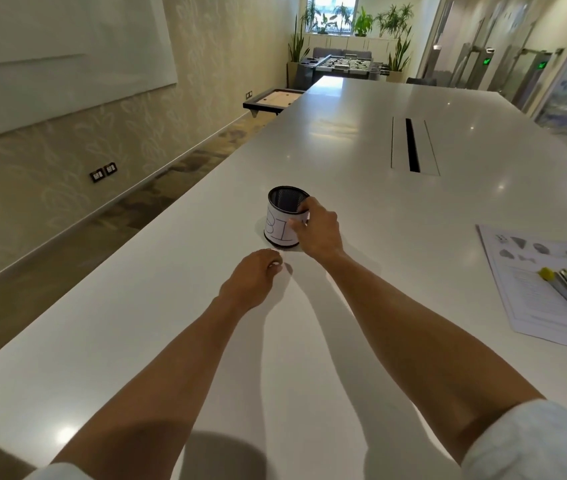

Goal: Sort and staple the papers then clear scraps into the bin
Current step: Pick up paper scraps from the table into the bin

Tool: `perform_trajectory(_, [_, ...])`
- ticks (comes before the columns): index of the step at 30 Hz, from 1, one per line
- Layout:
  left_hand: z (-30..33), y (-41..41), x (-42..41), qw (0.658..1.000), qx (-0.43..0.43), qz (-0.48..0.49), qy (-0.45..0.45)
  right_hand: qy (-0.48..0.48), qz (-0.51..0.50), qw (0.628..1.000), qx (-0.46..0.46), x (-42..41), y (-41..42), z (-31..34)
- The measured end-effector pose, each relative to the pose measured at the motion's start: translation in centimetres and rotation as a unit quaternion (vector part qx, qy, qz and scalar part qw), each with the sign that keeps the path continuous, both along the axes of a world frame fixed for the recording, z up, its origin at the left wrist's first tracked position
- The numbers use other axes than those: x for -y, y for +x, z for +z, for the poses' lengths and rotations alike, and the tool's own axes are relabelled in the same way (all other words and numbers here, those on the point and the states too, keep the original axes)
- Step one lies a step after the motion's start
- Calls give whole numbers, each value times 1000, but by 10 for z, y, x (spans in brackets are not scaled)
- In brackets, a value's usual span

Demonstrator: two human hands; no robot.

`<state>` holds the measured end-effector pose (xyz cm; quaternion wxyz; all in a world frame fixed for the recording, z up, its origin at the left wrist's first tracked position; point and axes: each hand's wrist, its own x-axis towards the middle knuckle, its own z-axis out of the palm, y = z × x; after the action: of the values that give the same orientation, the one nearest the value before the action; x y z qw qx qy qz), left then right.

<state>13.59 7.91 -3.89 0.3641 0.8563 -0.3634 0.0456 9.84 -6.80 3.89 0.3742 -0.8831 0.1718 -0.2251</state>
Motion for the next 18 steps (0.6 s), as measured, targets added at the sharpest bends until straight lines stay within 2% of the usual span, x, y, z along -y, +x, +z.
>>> perform_trajectory(6, [2, -6, -3, 1000, 26, 2, 15, -16, -9, 1000, 11, 22, -34, 5])
perform_trajectory(11, [0, -15, -6, 1000, -3, 11, -2, -27, 5, 1000, 5, 33, -61, 0])
perform_trajectory(13, [-1, -21, -7, 999, 18, 21, -26, -32, 18, 999, 4, 33, -69, -3])
perform_trajectory(15, [-1, -25, -9, 998, 26, 46, -45, -35, 29, 999, 3, 32, -74, -6])
perform_trajectory(18, [-4, -29, -10, 994, -3, 108, 10, -30, 36, 999, 1, 30, -80, -11])
